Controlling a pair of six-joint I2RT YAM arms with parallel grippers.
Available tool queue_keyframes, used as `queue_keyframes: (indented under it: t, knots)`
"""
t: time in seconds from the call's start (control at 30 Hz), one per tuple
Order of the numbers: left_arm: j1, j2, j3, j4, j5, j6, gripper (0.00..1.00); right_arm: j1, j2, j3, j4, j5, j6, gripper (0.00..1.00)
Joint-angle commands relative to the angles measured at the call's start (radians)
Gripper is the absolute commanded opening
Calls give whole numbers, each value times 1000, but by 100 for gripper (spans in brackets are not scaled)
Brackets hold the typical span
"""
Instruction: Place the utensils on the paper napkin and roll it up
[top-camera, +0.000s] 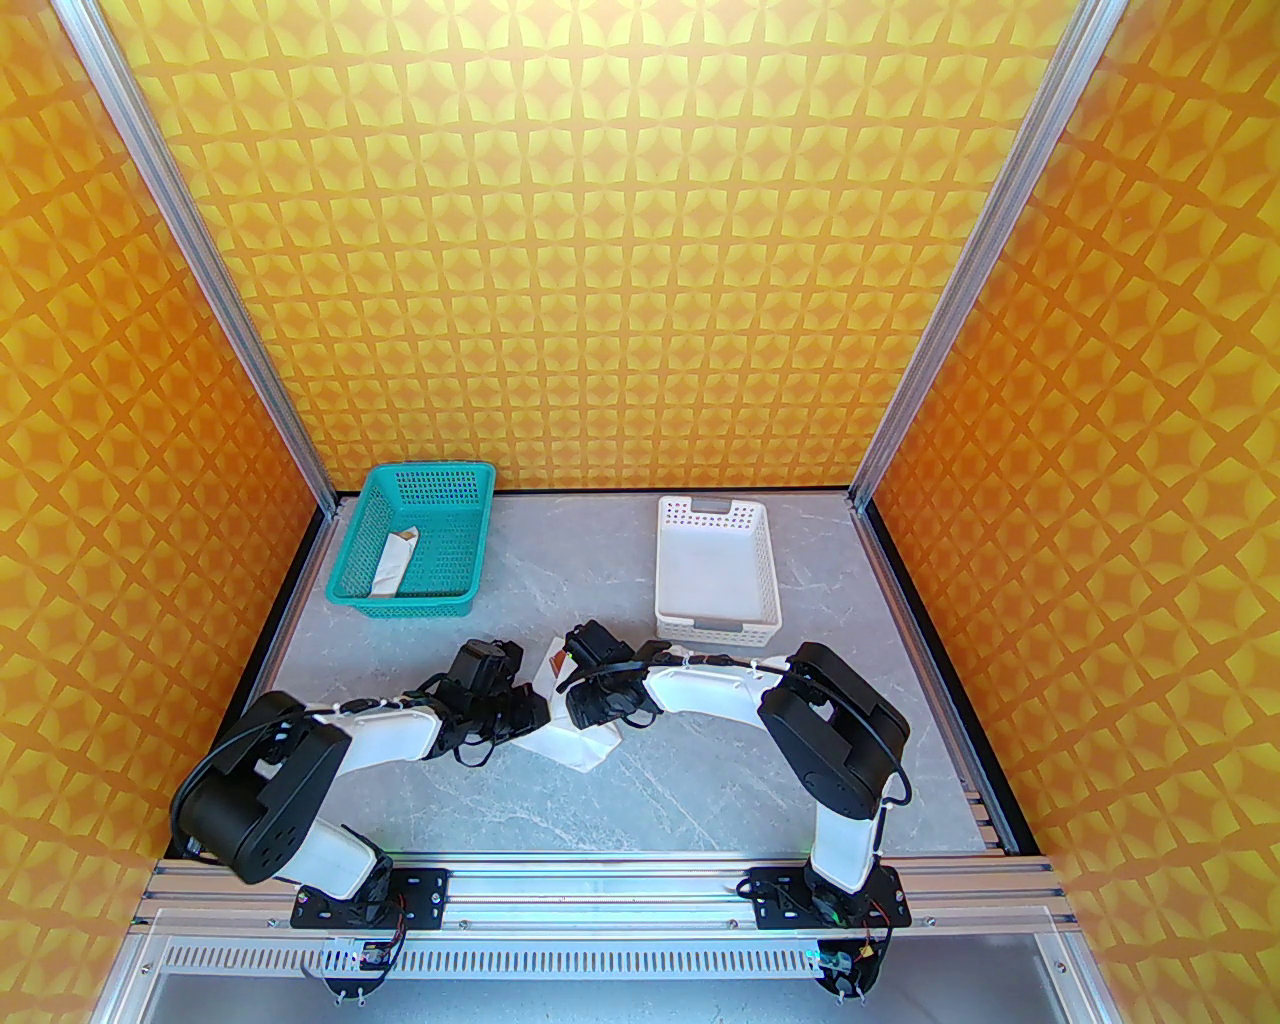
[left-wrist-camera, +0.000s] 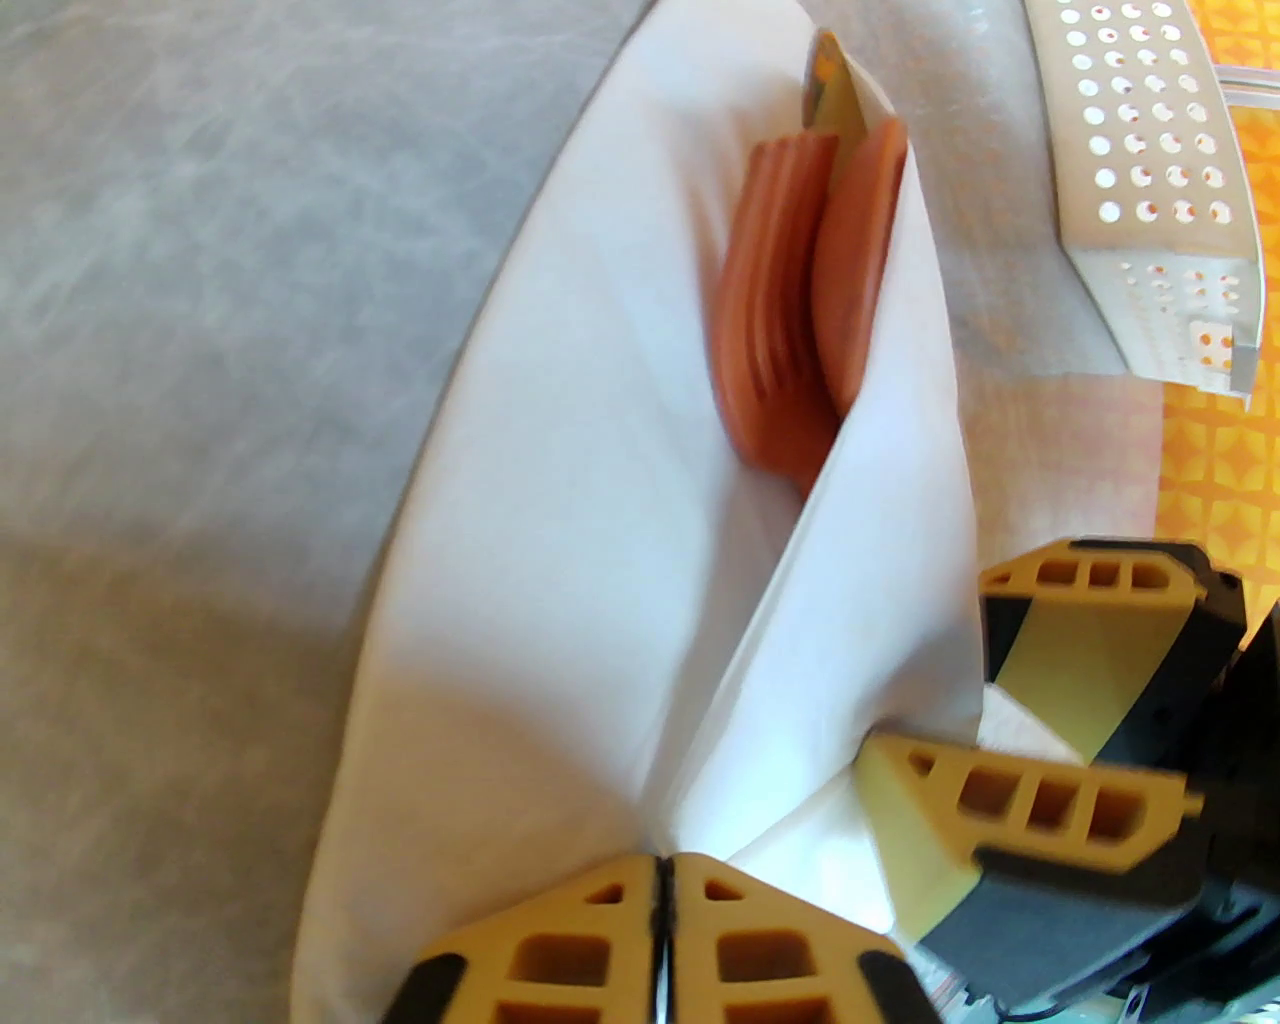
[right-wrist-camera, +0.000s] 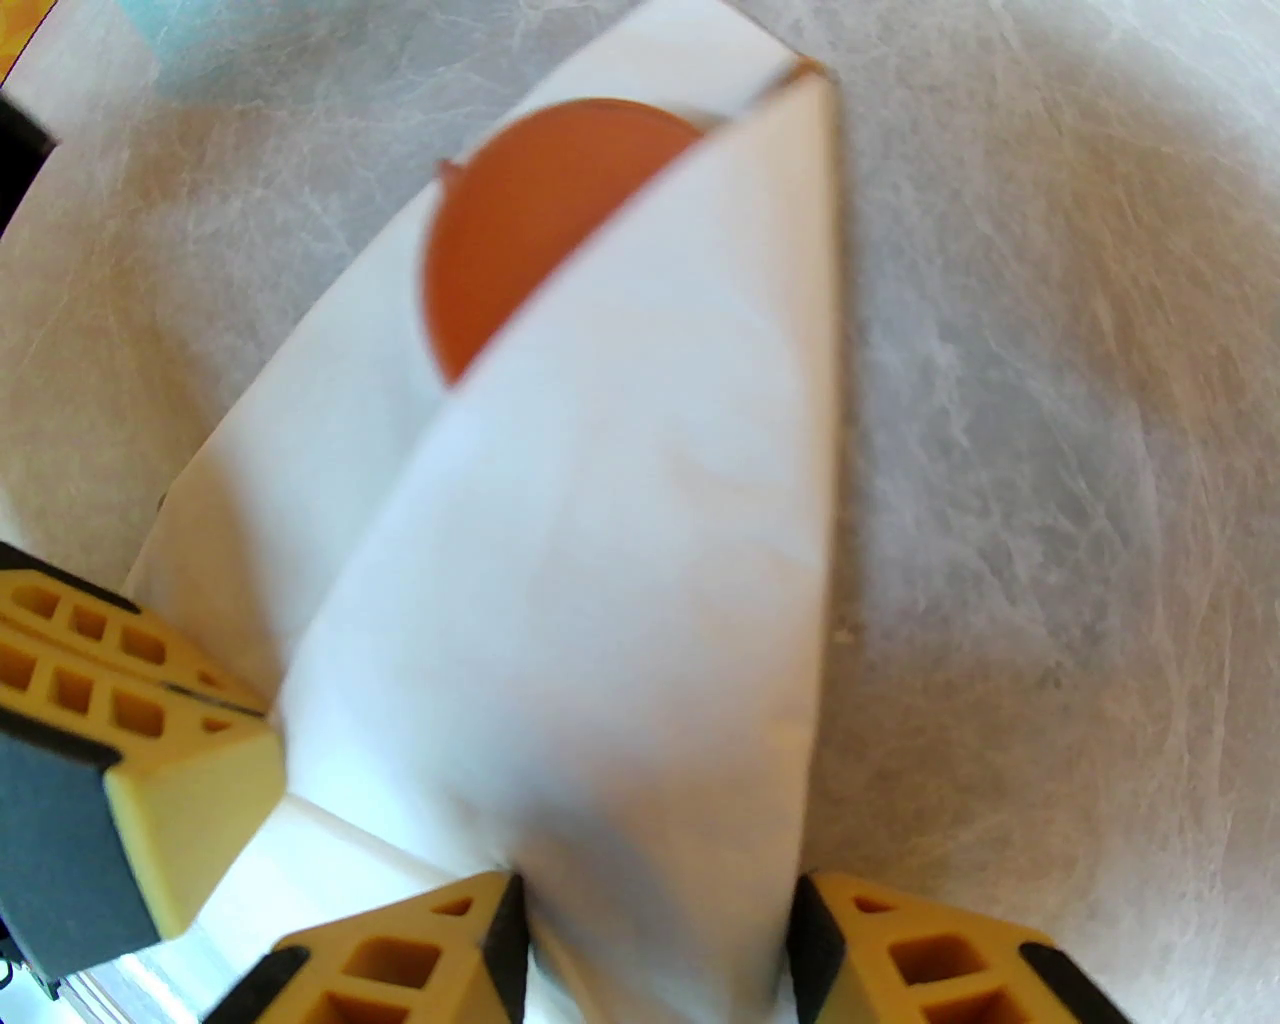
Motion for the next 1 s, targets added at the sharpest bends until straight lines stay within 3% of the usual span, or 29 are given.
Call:
queue_keyframes:
  t: [0.0,0.37,0.67,0.97]
  knots:
    - [16,-68,29,-137,-32,41,17,-16,77,-49,-94,-4,-10,48]
    - [98,-300,-21,-334,-73,71,33,-11,79,-40,-92,-17,-7,48]
    - [98,-250,-31,-319,-40,62,43,-8,84,-31,-97,-16,-11,48]
    - [92,-162,-35,-262,-15,51,42,-6,80,-37,-93,-16,-10,48]
